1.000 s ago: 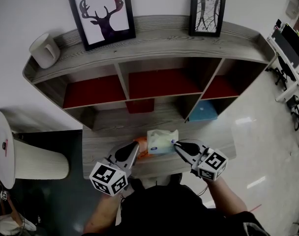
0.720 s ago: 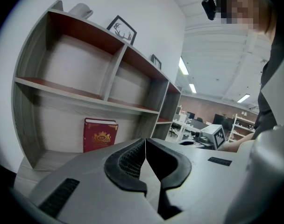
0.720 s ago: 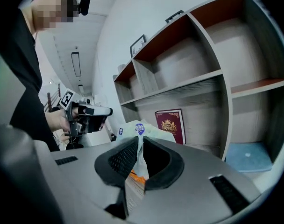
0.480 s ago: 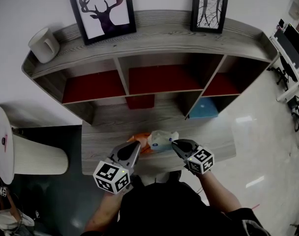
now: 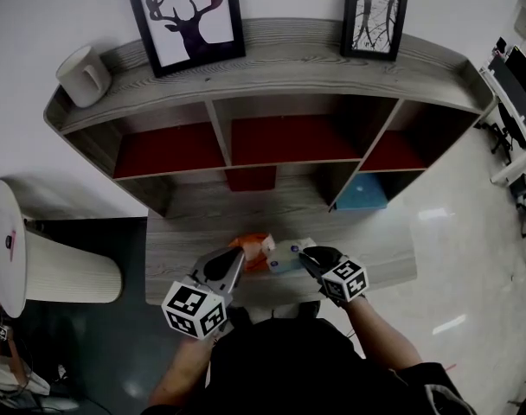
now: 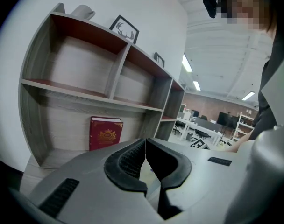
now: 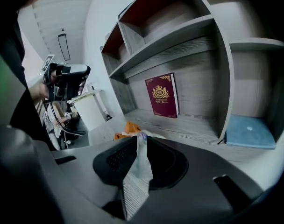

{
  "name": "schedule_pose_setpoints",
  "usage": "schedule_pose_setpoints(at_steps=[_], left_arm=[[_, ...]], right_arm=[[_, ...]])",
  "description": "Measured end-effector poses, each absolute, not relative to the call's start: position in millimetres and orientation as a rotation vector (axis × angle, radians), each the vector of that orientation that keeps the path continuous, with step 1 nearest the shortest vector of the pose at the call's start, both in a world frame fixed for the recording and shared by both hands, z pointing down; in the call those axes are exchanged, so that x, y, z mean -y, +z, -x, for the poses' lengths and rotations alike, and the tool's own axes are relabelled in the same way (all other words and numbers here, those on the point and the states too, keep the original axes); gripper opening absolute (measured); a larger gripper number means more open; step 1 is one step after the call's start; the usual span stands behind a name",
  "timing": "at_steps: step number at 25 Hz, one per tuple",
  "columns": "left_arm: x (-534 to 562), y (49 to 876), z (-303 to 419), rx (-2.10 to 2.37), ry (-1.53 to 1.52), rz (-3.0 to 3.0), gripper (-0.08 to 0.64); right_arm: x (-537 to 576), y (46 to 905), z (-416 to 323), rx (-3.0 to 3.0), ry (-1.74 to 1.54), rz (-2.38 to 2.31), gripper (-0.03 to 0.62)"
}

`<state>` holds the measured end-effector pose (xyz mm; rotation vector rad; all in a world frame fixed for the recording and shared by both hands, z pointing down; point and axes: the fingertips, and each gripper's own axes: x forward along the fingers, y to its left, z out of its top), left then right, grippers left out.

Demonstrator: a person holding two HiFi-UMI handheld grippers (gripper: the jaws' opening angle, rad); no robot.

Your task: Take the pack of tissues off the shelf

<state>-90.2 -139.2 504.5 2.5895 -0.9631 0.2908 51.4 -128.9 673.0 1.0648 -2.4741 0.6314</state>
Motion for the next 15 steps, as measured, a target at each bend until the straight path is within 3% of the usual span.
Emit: schedule_pose_setpoints(at_steps=[15], left_arm=[[140.1,502.1,91.5,1.000,0.263,-2.581,0.015]], right_arm=[[145.8,602.0,-69.2,2.600,0.590,-1.168,0.075]])
